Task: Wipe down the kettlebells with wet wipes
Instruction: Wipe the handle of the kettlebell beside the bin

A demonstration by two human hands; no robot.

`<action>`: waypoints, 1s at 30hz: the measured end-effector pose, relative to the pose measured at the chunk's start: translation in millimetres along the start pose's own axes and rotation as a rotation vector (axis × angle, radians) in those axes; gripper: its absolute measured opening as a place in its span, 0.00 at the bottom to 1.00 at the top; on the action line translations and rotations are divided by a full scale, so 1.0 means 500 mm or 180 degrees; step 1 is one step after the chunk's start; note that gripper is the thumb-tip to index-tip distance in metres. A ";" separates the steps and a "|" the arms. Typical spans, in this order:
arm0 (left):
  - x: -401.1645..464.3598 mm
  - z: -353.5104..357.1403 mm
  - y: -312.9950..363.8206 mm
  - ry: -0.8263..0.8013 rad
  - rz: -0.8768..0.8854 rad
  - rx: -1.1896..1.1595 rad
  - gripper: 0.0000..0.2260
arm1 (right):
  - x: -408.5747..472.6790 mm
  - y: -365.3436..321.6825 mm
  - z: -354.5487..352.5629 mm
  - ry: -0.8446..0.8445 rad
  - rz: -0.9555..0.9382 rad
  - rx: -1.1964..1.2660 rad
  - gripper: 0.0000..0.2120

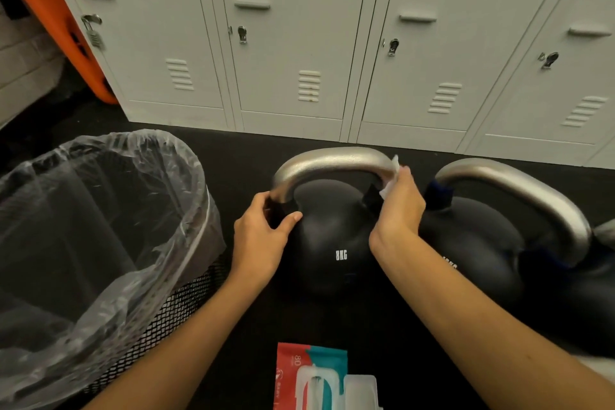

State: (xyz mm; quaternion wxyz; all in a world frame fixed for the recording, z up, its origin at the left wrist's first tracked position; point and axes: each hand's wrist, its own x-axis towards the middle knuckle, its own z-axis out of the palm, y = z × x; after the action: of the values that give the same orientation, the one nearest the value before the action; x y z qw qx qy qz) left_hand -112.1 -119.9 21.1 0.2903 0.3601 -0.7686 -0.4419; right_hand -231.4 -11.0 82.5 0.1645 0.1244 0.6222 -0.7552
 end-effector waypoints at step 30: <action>0.001 0.002 -0.021 -0.0058 0.0221 0.0056 0.18 | 0.057 0.008 -0.039 -0.0805 -0.0284 -0.0525 0.26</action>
State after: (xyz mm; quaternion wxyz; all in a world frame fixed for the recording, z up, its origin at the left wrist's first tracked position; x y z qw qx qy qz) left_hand -110.1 -123.6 11.7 0.2953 0.3317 -0.7872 -0.4280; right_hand -255.9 4.9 63.8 0.2174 -0.0134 0.6614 -0.7177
